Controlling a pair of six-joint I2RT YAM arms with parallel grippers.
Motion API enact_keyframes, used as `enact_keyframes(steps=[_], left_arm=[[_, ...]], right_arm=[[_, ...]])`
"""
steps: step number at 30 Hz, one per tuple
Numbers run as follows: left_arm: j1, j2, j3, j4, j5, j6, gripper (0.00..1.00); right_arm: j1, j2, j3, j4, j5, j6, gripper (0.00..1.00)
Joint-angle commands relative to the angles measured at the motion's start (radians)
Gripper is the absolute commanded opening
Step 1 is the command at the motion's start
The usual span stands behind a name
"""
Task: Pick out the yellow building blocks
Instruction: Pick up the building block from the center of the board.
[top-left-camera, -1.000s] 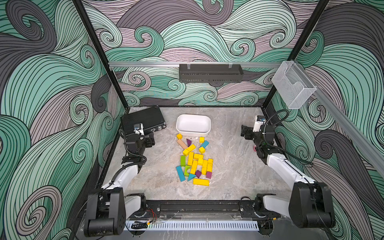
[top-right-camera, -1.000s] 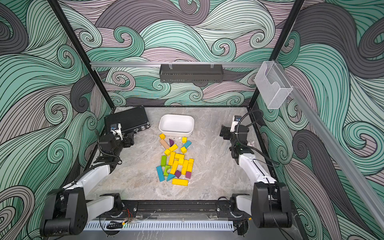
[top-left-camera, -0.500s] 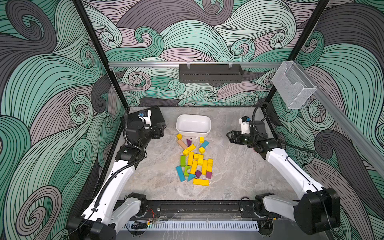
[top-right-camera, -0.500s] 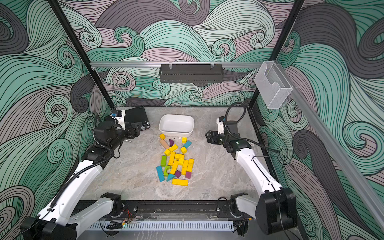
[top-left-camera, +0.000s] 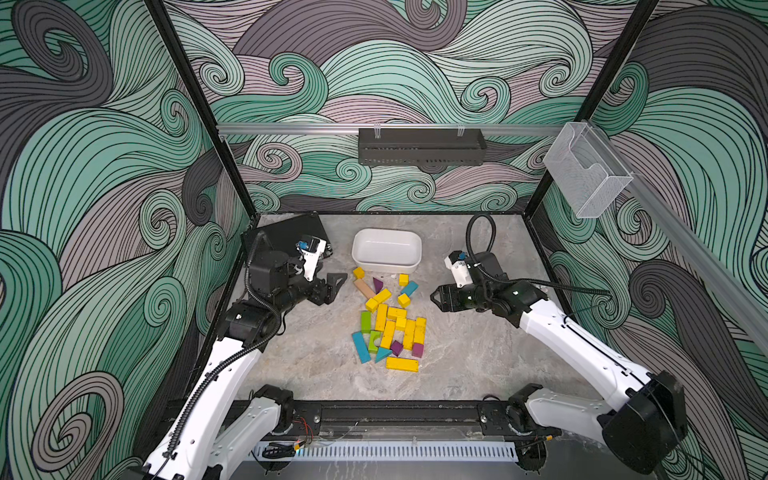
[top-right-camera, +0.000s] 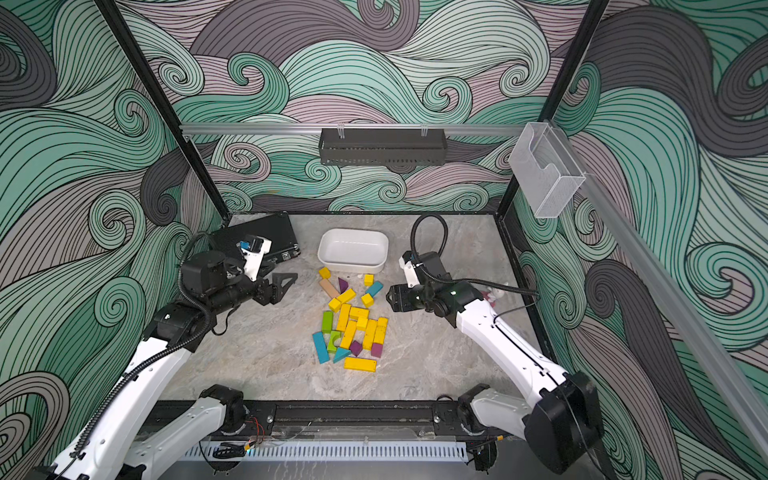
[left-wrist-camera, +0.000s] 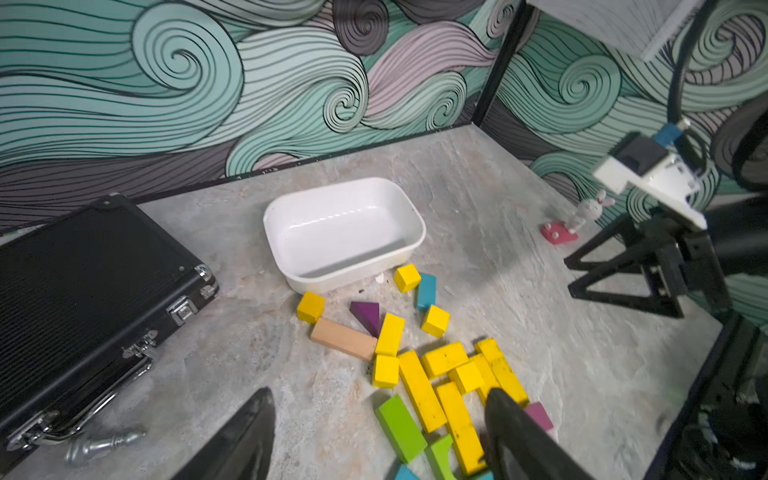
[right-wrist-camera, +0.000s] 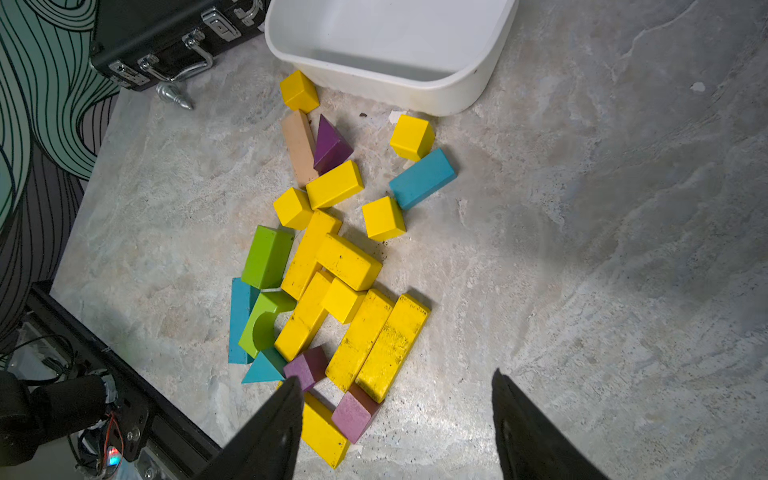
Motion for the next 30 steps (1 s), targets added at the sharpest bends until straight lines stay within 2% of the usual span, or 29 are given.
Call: enact_keyframes(steps=[1, 10, 15, 30], left_arm=[[-0.007, -0.045, -0.059, 0.012, 0.057, 0.05, 0.78], [-0.037, -0.095, -0.112, -0.078, 0.061, 0.077, 0.77], [-0.07, -0.139, -0.187, -0.046, 0.08, 0.069, 0.77], [-0.08, -0.046, -0.194, -0.035, 0.079, 0.063, 0.77]], right_arm=[[0.029, -0.034, -0.019, -0.04, 0.042, 0.022, 0.71], [0.097, -0.065, -0.017, -0.13, 0.072, 0.043, 0.67], [0.134, -0.073, -0.029, -0.159, 0.106, 0.095, 0.64], [0.255, -0.052, -0.067, -0.2, 0.233, 0.244, 0.57]])
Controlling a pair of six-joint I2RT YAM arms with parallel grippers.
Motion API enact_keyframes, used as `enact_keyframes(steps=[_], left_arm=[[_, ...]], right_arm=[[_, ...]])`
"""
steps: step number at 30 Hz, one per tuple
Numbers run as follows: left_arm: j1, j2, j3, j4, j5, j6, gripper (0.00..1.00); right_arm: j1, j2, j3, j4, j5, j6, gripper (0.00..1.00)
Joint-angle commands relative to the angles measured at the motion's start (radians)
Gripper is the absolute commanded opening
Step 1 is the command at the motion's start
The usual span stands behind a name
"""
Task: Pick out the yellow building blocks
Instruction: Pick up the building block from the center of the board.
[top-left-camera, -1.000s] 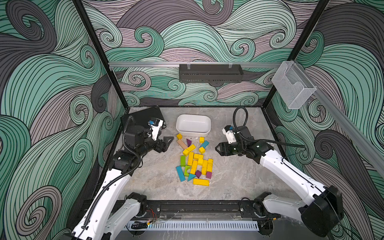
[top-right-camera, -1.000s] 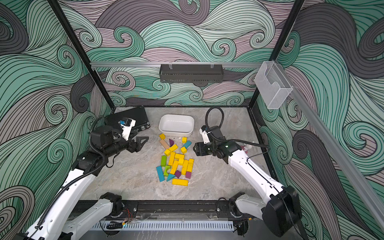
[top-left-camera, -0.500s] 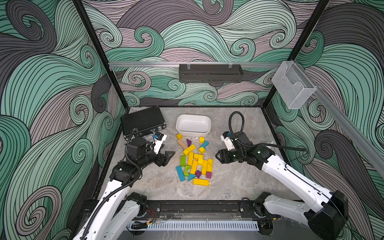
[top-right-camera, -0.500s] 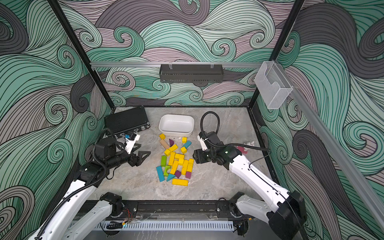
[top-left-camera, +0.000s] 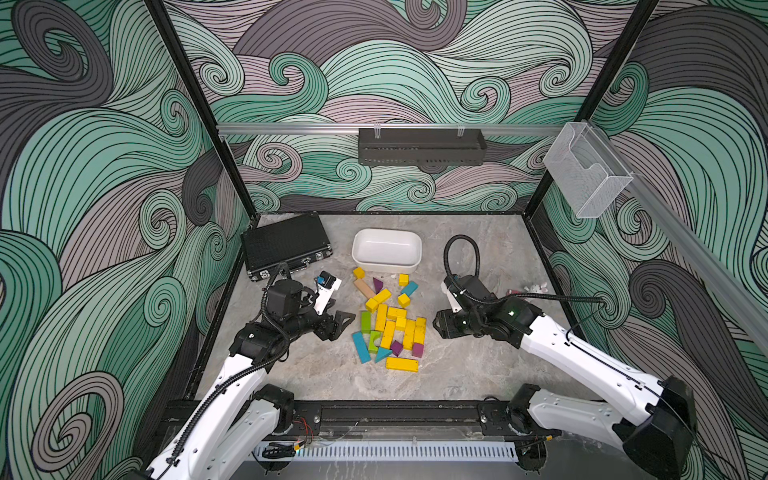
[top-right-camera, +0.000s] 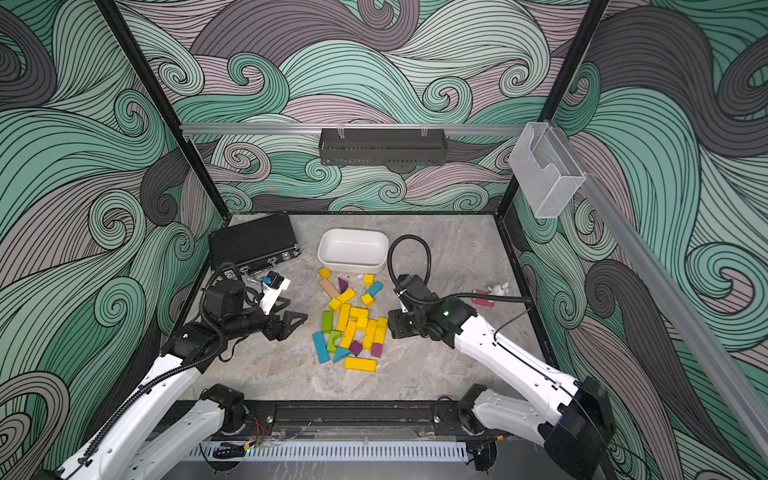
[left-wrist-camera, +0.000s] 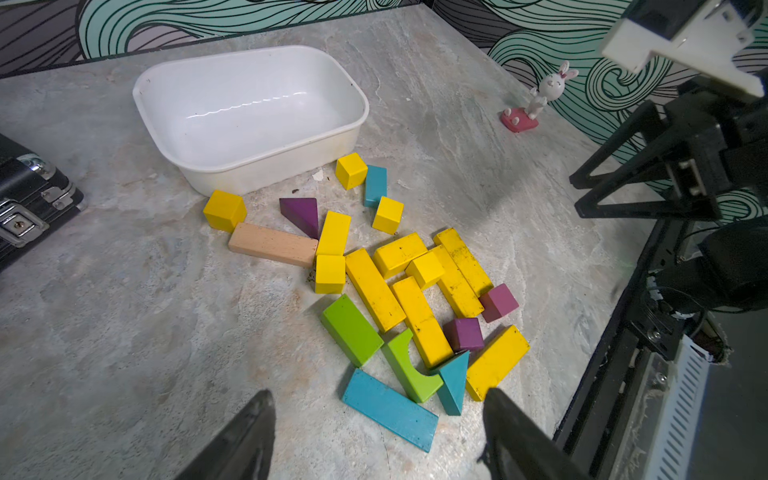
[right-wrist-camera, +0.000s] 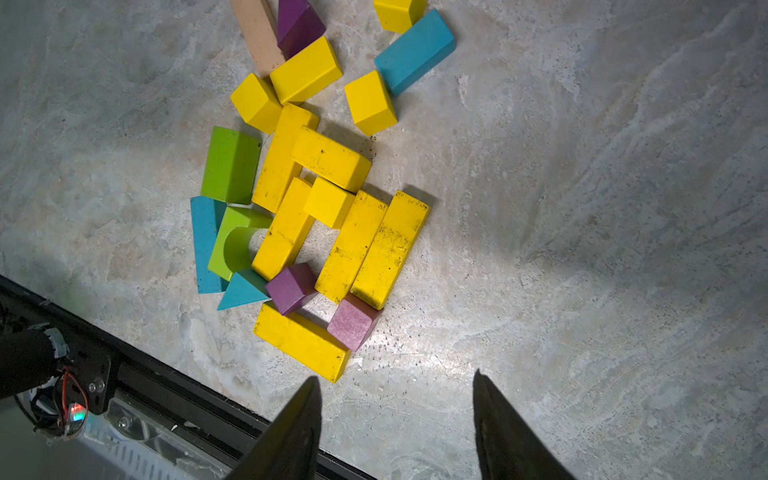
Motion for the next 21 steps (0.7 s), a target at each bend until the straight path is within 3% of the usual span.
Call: enact_keyframes(steps=[1, 15, 21], left_arm=[[-0.005, 0.018, 0.016, -0.005, 0.002, 0.003, 0.77], [-0.004, 0.087, 0.015, -0.015, -0.022, 0.002, 0.78], [-0.004, 0.109, 0.008, -0.016, -0.028, -0.001, 0.78]], right_arm=[[0.029, 0.015, -0.018, -0.023, 0.063, 0.05, 0.56], [0.113, 0.117, 0.01, -0.007, 0.196, 0.159, 0.54], [0.119, 0.139, 0.014, 0.026, 0.194, 0.185, 0.53]])
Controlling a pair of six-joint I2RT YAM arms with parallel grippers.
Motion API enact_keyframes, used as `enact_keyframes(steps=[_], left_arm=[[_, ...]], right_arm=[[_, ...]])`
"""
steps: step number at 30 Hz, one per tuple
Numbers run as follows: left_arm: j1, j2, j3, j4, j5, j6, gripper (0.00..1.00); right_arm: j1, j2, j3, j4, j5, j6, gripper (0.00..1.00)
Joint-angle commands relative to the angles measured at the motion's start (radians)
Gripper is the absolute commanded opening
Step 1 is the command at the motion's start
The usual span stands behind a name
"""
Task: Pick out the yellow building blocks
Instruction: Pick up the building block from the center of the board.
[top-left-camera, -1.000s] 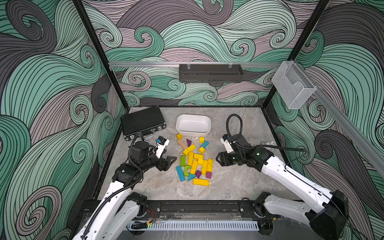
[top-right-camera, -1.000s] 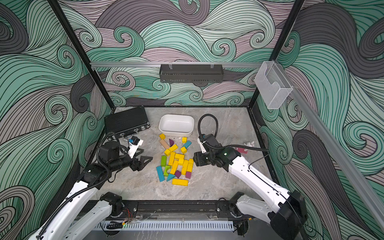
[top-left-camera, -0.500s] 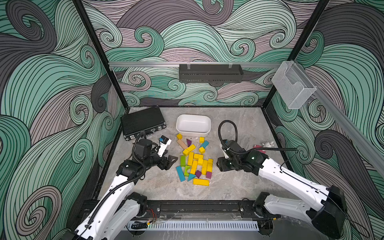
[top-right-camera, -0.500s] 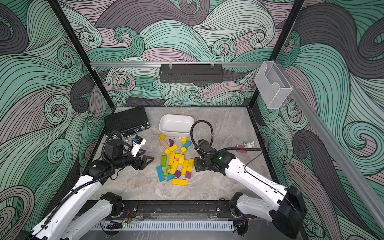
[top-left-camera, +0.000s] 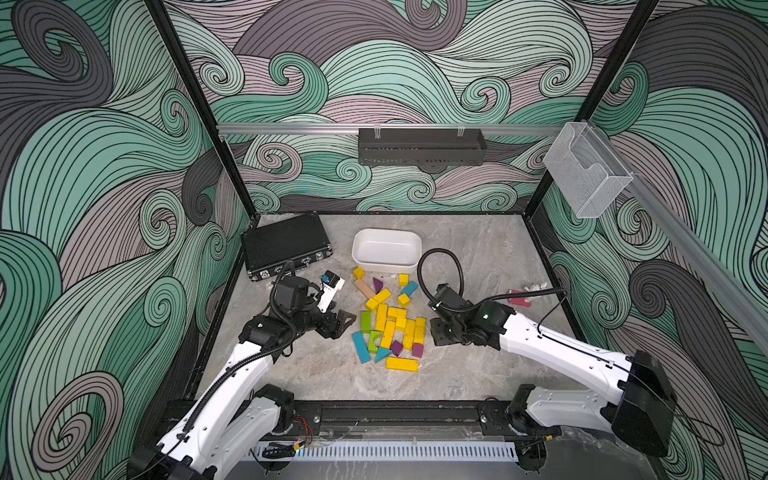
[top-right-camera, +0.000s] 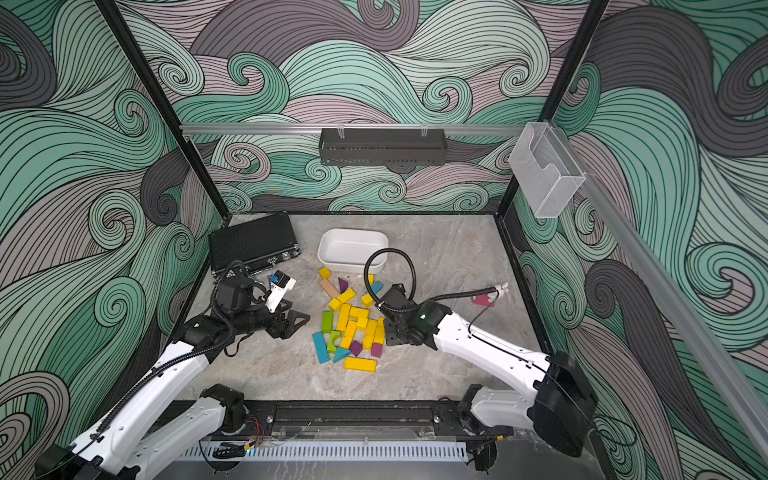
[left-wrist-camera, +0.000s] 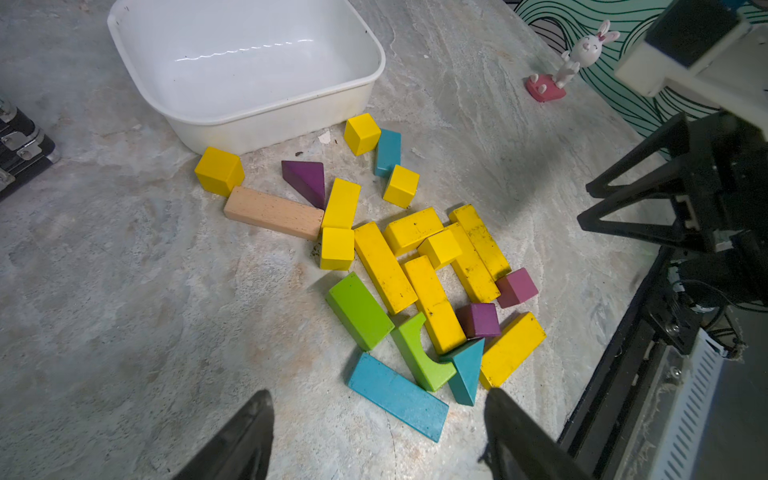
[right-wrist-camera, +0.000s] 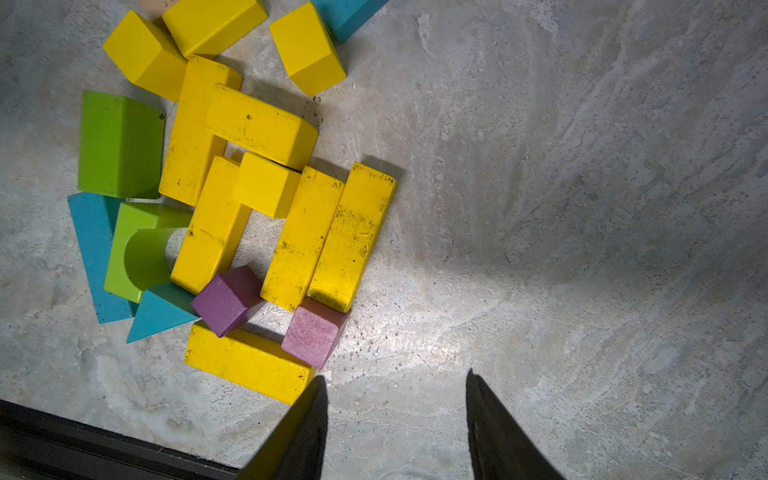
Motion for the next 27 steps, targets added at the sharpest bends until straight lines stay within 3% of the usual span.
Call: enact_keyframes(steps=[1, 9, 27], left_arm=[[-0.004, 0.018, 0.009, -0.015, -0.007, -0.003, 0.78], [-0.005, 0.026, 0.006, -0.017, -0.011, -0.009, 0.78], [-0.006, 0.035, 0.008, -0.017, -0.023, -0.012, 0.79]], right_arm=[[0.007, 0.01, 0.02, 0.029, 0.035, 0.046, 0.53], [0.007, 0.068, 0.034, 0.037, 0.05, 0.107, 0.43], [0.006, 0.287, 0.067, 0.198, -0.063, 0.145, 0.46]])
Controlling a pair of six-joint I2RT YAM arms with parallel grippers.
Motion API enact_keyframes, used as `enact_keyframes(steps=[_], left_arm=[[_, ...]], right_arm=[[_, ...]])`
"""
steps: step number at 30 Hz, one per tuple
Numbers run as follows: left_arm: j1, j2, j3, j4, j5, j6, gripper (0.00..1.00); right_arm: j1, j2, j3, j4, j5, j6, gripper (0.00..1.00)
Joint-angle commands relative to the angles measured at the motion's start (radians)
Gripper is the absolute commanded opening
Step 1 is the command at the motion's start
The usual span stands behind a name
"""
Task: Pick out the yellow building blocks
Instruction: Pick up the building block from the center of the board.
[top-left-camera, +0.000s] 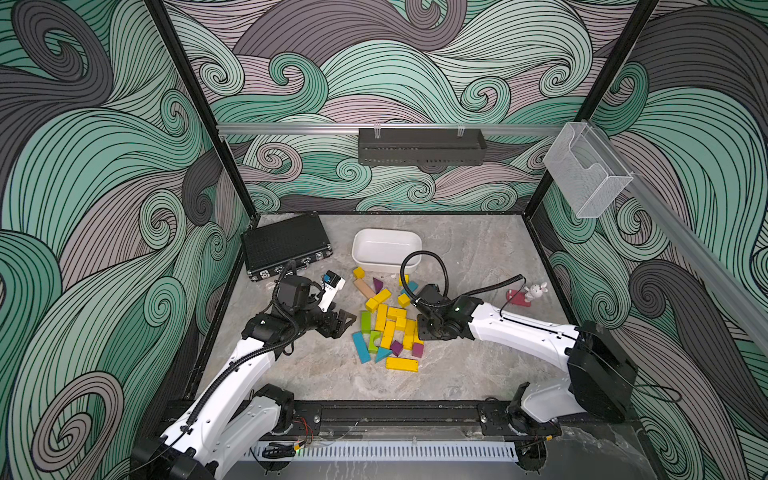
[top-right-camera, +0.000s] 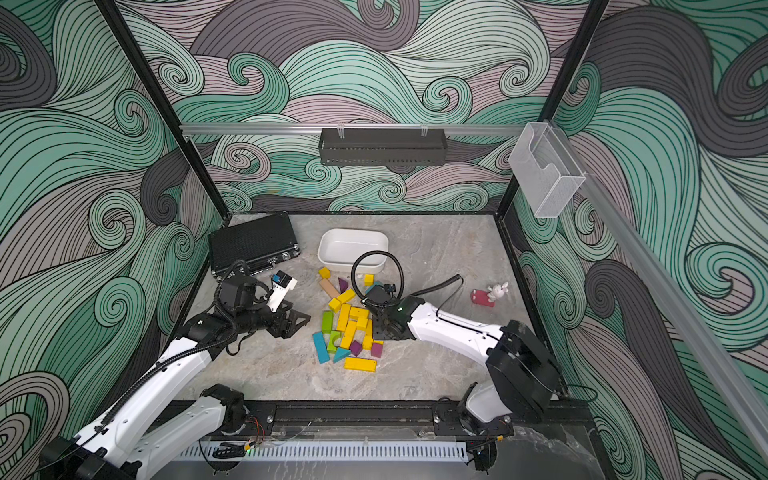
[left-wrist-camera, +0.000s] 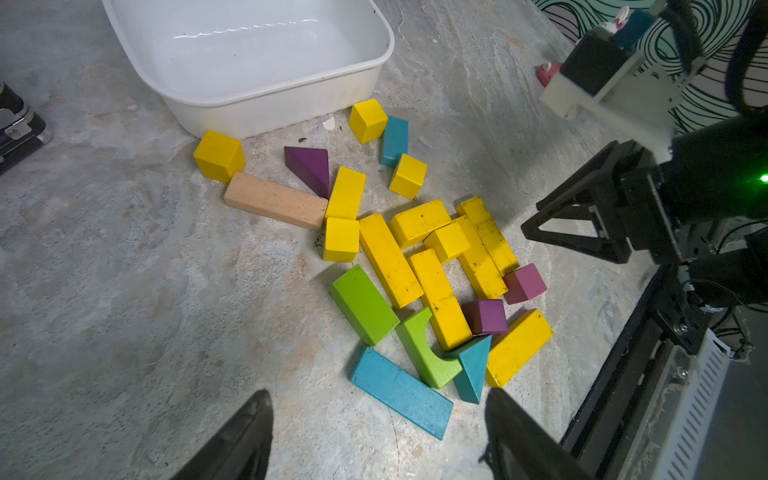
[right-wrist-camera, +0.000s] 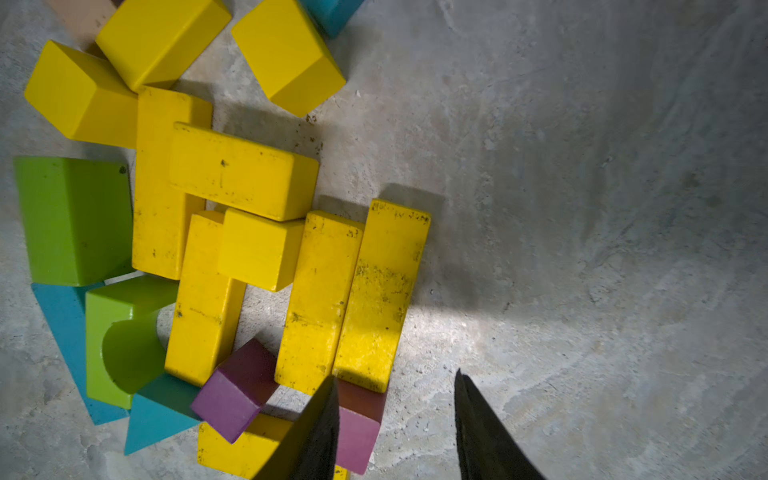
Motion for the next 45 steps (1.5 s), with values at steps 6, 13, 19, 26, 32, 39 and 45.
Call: enact_keyframes(steps=[6, 13, 19, 26, 32, 39, 45], left_arm=[[-0.007, 0.011, 0.009, -0.016, -0.012, -0.007, 0.79], [-0.007, 0.012, 0.011, -0.018, -0.013, -0.006, 0.79], [-0.006, 0.011, 0.011, -0.018, -0.015, -0.007, 0.79], [-0.007, 0.013, 0.011, -0.019, -0.018, -0.006, 0.79], [-0.006, 0.017, 0.01, -0.019, -0.021, -0.004, 0.79], [-0.007, 0.021, 0.01, -0.022, -0.024, -0.004, 0.79], [-0.006, 0.02, 0.011, -0.021, -0.027, -0.003, 0.79]], right_arm=[[0.006, 0.098, 0.044, 0.051, -0.047, 0.007, 0.46], [-0.003, 0.129, 0.036, 0.065, -0.035, -0.004, 0.46], [-0.015, 0.145, 0.023, 0.074, -0.038, -0.006, 0.45], [-0.037, 0.151, -0.003, 0.085, -0.06, -0.003, 0.42], [-0.054, 0.145, -0.026, 0.088, -0.065, -0.006, 0.42], [-0.06, 0.171, -0.022, 0.105, -0.1, -0.005, 0.45], [-0.06, 0.192, -0.015, 0.109, -0.117, -0.011, 0.42]])
